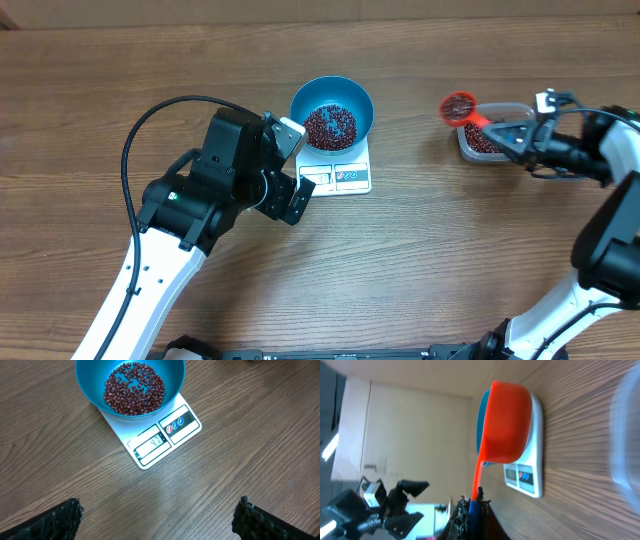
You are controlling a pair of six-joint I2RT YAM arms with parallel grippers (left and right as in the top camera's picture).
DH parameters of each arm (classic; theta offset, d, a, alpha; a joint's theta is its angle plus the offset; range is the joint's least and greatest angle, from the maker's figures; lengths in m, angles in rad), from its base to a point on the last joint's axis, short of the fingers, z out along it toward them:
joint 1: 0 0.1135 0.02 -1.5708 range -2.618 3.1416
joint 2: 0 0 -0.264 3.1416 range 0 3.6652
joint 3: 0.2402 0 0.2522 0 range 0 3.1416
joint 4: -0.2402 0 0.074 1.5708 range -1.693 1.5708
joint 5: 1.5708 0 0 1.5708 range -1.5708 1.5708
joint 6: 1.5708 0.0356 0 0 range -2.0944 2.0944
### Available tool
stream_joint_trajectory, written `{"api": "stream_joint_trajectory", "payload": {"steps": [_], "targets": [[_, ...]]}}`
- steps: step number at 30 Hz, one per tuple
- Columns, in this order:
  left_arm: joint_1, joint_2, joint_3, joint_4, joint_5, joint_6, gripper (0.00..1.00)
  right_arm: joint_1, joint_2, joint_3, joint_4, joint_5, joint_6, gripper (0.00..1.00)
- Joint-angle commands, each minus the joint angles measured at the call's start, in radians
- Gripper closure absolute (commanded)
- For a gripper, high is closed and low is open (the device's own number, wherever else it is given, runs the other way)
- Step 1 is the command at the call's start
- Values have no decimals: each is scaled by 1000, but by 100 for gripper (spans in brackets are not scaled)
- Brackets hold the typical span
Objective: Scoop item into bowl and weigh 150g on scale
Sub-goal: 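Carry the filled scoop over the blue bowl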
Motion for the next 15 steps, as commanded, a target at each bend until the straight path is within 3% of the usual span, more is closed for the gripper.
{"api": "stream_joint_trajectory", "payload": {"steps": [1,11,15], "targets": [[5,-2,-6,-2,15,19,0,70,6,49,-1,-78,-18,96],[5,-2,-5,-2,15,19,0,290,6,185,27,-84,17,96],[5,-2,-5,-2,15,19,0,371,6,225,155,-26,177,96]]}}
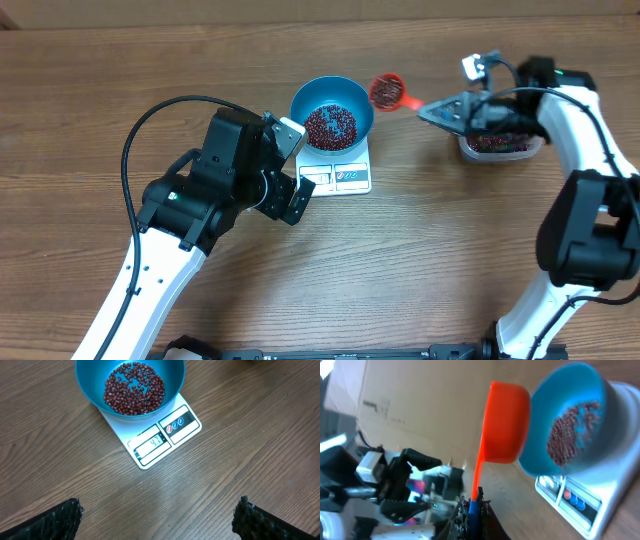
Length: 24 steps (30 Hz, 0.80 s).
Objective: Scoop item into bowl and weigh 150g on scale
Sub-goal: 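Carry the filled scoop over the blue bowl, then tilt the scoop to pour beans into the blue bowl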
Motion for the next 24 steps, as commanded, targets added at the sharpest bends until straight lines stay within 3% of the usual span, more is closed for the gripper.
{"api": "stream_joint_trajectory", "payload": {"steps": [1,8,24], "targets": [[5,-2,-5,-2,15,19,0,65,6,50,100,48,187,96],[5,-2,-6,-2,15,19,0,178,6,55,309,294,438,96],[5,-2,-5,-2,15,19,0,303,-131,56,308,717,473,96]]}}
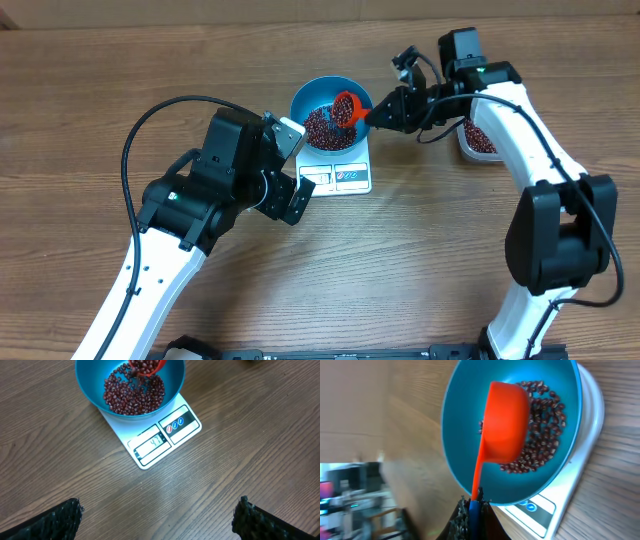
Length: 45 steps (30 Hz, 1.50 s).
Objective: Scoop item into bowl and weigh 150g on scale
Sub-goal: 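Tilt the scoop to pour beans into the blue bowl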
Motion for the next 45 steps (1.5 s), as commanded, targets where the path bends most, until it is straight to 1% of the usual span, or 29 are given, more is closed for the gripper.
{"api": "stream_joint_trajectory", "payload": {"steps": [1,7,18,33,35,42,45], "targets": [[5,-2,-5,-2,15,19,0,31,-114,28,6,138,3,96],[5,-2,-6,-2,15,19,1,76,-150,28,3,241,2,96],[5,-2,-5,-2,15,19,0,175,-152,28,-12,448,-2,96],[5,-2,-5,-2,15,19,0,191,-182,28,0,487,-6,96],[5,-2,-5,-2,15,19,0,195,-196,28,2,488,-29,97],[5,-2,-6,-2,15,19,0,244,-226,28,-4,622,-66,96],[5,-2,-5,-2,15,19,0,271,-226,27,-20,668,-108,96]]}}
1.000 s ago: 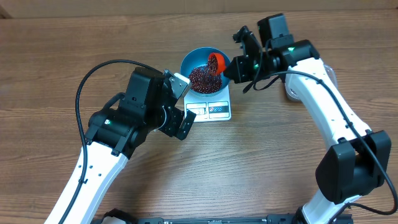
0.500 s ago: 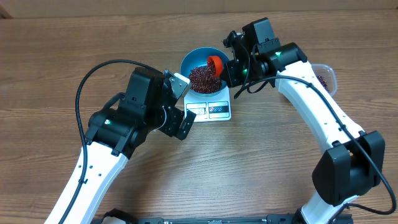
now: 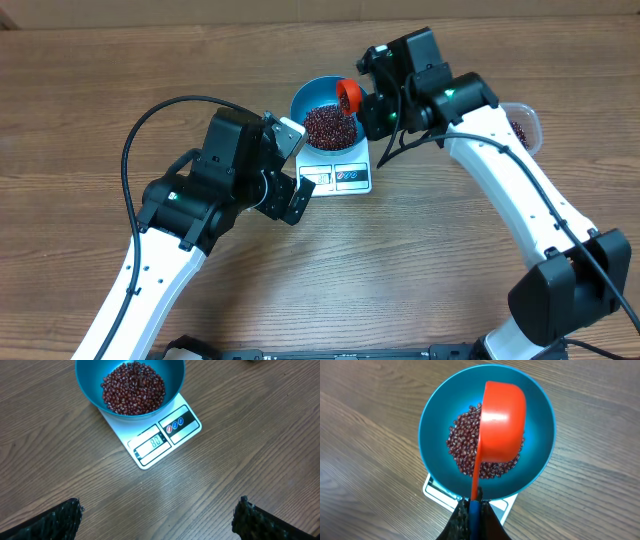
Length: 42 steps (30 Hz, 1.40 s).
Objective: Scoop item into bowl and weigh 150g on scale
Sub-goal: 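Tilt the scoop to pour beans into the blue bowl, then move the empty red scoop back over the bean tub with the right gripper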
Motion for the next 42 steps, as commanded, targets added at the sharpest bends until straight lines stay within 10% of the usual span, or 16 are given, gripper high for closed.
{"api": "stream_joint_trajectory", "payload": {"steps": [1,42], "targets": [[5,-2,-6,-2,15,19,0,35,-30,24,-6,103,-46,96],[5,-2,-5,-2,15,19,0,94,-30,24,-11,220,-76,96]]}}
